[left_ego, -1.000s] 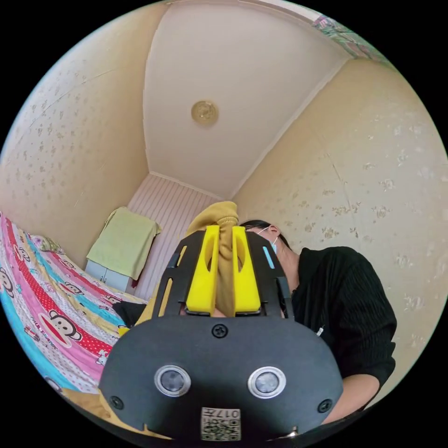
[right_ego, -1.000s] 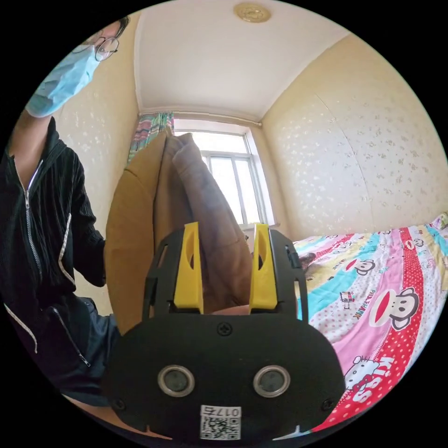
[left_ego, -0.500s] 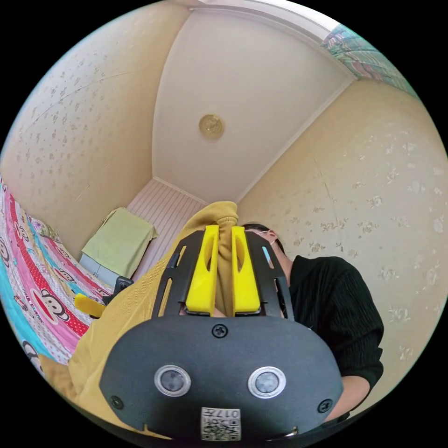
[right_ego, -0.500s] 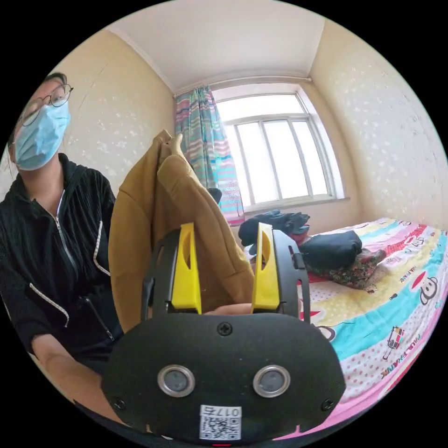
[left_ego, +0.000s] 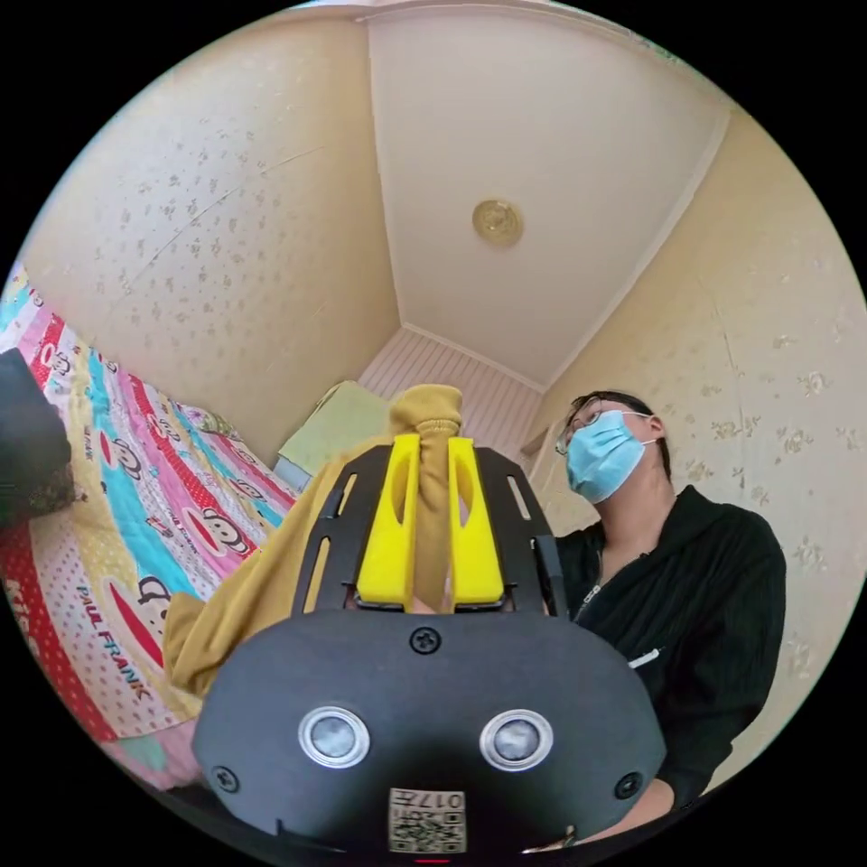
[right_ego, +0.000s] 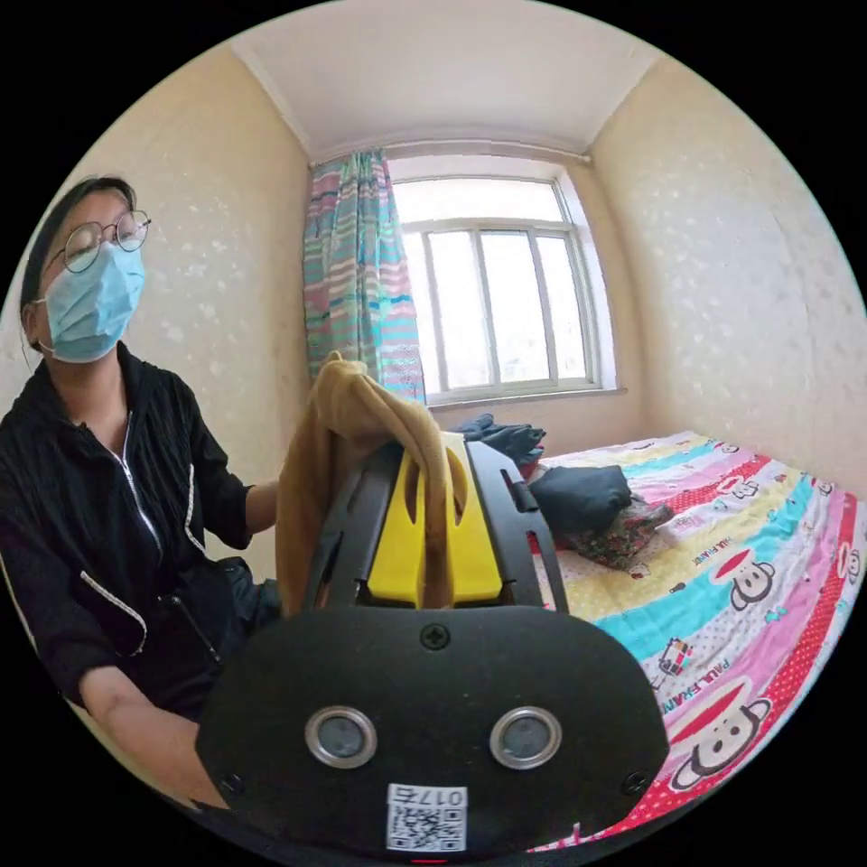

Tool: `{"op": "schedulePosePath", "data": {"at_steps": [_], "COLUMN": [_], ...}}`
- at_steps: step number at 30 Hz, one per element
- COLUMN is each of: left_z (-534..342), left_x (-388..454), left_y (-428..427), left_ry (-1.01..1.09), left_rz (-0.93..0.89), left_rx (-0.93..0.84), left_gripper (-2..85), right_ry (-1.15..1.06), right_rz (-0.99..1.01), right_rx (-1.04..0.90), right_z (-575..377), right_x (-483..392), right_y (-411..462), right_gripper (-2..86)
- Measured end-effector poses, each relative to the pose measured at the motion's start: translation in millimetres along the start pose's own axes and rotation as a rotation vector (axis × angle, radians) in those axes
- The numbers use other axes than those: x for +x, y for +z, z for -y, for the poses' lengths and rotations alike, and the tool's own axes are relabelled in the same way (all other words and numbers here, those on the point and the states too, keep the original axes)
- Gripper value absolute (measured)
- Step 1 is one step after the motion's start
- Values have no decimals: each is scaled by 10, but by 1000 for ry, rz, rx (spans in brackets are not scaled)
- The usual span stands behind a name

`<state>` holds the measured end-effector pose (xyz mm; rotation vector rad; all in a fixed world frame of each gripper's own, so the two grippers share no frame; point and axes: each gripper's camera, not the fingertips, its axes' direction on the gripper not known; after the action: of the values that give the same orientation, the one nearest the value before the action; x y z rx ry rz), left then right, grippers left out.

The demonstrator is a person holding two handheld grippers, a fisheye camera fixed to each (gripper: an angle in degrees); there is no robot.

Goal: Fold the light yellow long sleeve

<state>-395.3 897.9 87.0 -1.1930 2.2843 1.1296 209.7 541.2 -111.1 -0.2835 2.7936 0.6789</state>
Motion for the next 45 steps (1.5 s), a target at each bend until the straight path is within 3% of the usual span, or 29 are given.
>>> {"op": "schedulePosePath", "data": {"at_steps": [7,12,18,21,27,29,43,45], "left_z": [-294,-699,-1194,-1300,-1450,-1645,-2885,-2977], "left_x": [-40,3,139,243,481,814,1982,2011], "left_y": [146,415,1106,1269,964,879,512,355], "left_ry": [50,93,227,313,355,455,840,809], "left_rz": [237,230,285,483,608,705,1065,997], "left_rx": [27,37,-195,-221,4,118,405,450], "left_gripper": [95,170,189,199,183,178,174,172], "right_ry": [-153,-244,-338,-394,-461,-471,-418,-395], "right_rz": [-373,-582,-631,-629,-638,-646,-514,-537], "right_rx": [-115,-220,-264,-261,-255,-250,-192,-171], "right_z": [1266,1920,2362,2561,2890,2960,3272,3326], "right_x": [-698,-1266,-1800,-2065,-2564,-2685,-3099,-3107], "right_y": [116,592,1080,1209,1387,1425,1716,1781], "right_gripper": [34,32,32,32,32,33,37,37]}}
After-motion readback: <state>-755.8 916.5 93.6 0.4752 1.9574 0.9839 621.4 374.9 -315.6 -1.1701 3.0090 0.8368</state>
